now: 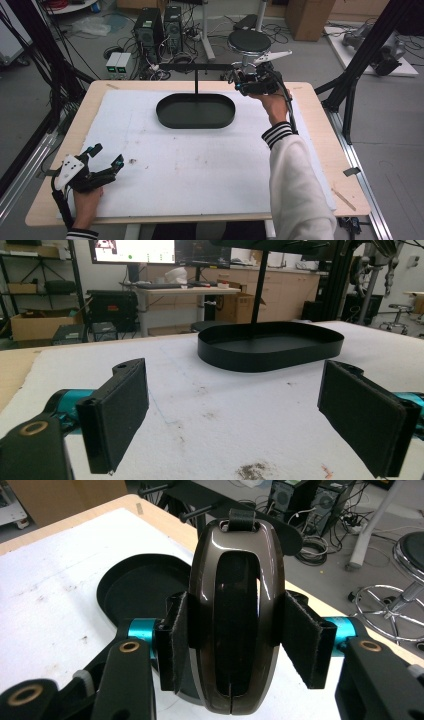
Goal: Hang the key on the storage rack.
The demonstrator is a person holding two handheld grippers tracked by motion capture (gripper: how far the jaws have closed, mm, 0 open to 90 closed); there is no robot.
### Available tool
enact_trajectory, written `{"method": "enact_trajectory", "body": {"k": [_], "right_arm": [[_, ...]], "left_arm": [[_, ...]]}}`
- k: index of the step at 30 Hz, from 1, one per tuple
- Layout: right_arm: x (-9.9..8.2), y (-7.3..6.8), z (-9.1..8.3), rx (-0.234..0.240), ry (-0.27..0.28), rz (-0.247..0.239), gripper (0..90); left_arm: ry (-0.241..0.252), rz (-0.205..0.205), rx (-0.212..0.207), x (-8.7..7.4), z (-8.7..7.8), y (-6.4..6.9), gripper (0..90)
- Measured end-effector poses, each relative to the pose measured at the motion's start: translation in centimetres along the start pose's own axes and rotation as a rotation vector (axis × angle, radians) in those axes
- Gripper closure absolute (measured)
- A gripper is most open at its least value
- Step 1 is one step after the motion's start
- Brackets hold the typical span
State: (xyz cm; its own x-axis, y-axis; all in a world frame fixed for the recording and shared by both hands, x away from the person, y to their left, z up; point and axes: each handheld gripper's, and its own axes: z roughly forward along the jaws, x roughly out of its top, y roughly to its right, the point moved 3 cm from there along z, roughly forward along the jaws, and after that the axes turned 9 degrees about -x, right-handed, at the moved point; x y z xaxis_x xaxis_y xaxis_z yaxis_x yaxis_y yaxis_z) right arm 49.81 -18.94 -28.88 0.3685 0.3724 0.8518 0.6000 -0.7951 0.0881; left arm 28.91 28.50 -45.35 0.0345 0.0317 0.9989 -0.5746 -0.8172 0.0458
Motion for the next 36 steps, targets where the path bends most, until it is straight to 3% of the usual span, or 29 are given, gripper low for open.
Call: {"method": "enact_trajectory", "body": {"k": [9, 17, 20, 36], "right_arm": [[1.3, 0.0, 0.4, -0.013, 0.000, 0.011, 48.1], [1.9, -0.3, 1.3, -0.030, -0.009, -0.009, 48.1], [2.1, -0.5, 1.6, -0.024, 0.003, 0.010, 48.1], [1.9, 0.1, 2.9, -0.087, 0.011, 0.038, 48.0]], "left_arm": [[-0.002, 0.005, -0.001, 0.0, 0.0, 0.1, 13.3], [-0.003, 0.004, 0.000, 0.0, 0.0, 0.0, 13.4], [-0.003, 0.003, 0.001, 0.0, 0.0, 0.0, 13.4], [-0.003, 0.002, 0.000, 0.0, 0.0, 0.1, 13.4]]}}
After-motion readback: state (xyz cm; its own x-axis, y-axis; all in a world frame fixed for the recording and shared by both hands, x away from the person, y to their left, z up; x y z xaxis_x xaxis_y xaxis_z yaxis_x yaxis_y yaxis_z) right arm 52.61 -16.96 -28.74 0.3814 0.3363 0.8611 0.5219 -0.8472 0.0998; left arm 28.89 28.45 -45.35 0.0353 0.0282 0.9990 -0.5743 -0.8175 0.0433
